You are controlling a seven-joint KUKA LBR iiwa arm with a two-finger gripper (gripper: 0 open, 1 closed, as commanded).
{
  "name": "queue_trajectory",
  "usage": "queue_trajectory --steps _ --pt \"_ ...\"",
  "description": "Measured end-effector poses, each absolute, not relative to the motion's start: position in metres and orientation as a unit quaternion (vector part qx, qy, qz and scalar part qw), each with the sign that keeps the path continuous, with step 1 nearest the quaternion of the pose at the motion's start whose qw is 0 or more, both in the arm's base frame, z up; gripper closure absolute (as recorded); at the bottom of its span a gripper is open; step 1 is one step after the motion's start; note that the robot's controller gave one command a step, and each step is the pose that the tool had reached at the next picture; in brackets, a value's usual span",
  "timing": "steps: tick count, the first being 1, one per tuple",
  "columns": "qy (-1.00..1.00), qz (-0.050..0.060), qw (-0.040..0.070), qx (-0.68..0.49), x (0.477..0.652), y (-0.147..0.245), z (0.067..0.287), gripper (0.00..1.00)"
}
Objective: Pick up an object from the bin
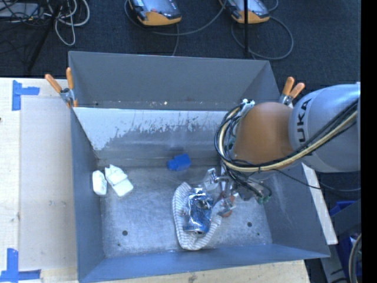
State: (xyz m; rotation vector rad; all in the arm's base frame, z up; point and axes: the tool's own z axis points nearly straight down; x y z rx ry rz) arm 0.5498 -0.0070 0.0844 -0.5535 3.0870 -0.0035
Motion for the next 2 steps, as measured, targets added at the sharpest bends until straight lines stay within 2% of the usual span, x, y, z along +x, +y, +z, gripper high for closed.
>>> queue_trajectory --steps 1,2 --pt "0.984 -0.002 0.003 -0.176 0.55 -0.008 0.084 1.0" --pt "0.987 -0.001 0.004 -0.162 0.554 -0.014 0.244 1.0"
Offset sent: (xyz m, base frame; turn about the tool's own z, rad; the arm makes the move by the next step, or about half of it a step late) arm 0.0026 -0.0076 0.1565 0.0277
